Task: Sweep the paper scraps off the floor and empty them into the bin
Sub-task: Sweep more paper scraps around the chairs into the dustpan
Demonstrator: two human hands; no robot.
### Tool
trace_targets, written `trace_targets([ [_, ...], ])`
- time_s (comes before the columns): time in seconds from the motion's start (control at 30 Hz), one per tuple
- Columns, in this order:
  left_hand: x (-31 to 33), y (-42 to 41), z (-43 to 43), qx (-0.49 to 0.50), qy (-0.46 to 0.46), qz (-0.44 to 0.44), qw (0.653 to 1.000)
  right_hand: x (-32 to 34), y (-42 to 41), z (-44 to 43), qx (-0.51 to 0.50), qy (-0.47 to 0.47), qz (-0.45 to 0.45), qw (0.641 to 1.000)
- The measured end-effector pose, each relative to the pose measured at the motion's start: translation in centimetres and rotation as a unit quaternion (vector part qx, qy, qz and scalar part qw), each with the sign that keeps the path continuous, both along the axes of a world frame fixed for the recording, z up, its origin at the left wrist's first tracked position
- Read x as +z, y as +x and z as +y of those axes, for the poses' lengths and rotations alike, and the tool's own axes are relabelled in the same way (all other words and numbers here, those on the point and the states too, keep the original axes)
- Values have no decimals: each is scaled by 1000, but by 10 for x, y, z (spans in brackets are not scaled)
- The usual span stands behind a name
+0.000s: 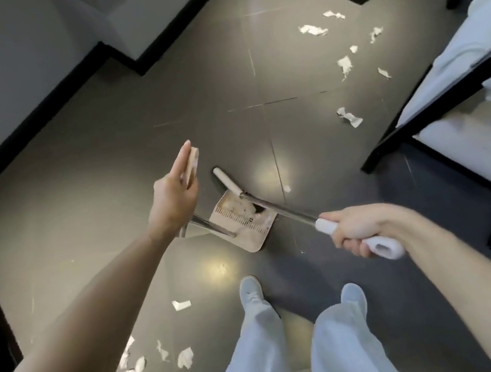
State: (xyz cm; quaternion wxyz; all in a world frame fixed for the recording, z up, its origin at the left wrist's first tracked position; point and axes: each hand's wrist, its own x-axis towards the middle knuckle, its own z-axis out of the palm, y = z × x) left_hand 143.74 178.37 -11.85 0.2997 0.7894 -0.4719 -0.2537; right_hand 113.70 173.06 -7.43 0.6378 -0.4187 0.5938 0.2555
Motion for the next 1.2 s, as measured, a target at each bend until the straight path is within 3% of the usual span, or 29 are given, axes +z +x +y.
trace_targets([
  [0.13, -1, 13, 2, -37, 1, 20, 999, 23, -16, 5, -92, 3, -16, 996],
  [0.4, -4, 19, 32, -89, -21, 43, 995, 23, -15, 58, -158, -88, 10, 983],
  [0.6, -2, 15, 47, -158, -1, 9, 987, -5, -28, 91, -40, -172, 90, 980],
  [0.7, -5, 14, 41, -201, 11, -2, 979, -18, -19, 109, 18, -164, 123, 979],
  [0.83, -8, 24, 22, -226, 3, -2, 974, -23, 9, 135, 7, -120, 94, 988],
  [0.9, -9, 31, 14, -244, 0, -4, 970, -19, 17, 149, -103, -65, 48, 991],
  [0.97, -9, 37, 11, -257, -5, 6, 966, -9, 18, 164, -244, -10, 5, 970],
  [1.13, -9, 50, 20, -320, 0, 34, 947, 17, 15, 226, -412, -7, -27, 911],
  [1.2, -5, 53, 24, -359, 0, 32, 933, 20, 27, 255, -430, -39, -12, 902],
])
